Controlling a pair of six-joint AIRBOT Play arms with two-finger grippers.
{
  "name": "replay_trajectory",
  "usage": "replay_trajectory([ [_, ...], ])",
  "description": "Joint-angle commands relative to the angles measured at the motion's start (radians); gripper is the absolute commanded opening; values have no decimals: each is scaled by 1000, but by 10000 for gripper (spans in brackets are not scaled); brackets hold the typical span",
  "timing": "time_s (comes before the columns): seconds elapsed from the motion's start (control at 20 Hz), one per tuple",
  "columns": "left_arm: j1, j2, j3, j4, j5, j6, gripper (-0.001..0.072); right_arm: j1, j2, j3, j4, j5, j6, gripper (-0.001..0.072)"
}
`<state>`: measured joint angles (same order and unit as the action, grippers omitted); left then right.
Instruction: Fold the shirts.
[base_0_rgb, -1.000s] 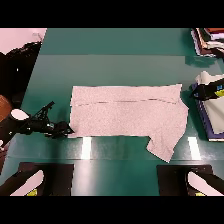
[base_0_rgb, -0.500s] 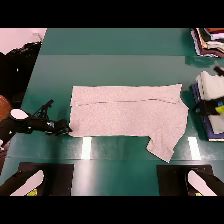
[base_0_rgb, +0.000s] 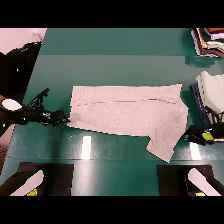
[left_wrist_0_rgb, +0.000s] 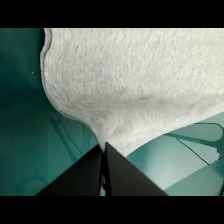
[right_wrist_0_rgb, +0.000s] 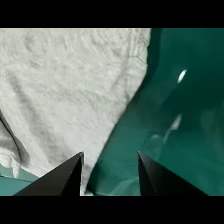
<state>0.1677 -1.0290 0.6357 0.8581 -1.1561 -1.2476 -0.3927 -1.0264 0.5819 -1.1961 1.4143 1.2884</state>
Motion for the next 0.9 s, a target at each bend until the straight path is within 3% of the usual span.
replay_trajectory([
  [0.0,0,1,10,3,-5,0,20,23,-72,-52,53,-77,-7,353],
  [0.2,0,1,10,3,-8,0,20,120,-114,-52,50,-111,-7,280],
  [0.25,0,1,10,7,-15,0,21,138,-106,-52,48,-117,-8,126],
  [0.3,0,1,11,26,-27,0,20,153,-86,-52,35,-127,-14,42],
  [0.55,0,46,10,230,-159,-28,18,166,104,-52,-98,-32,-14,14],
  [0.85,0,361,-134,321,-321,-101,20,167,399,-51,-140,143,-14,13],
])
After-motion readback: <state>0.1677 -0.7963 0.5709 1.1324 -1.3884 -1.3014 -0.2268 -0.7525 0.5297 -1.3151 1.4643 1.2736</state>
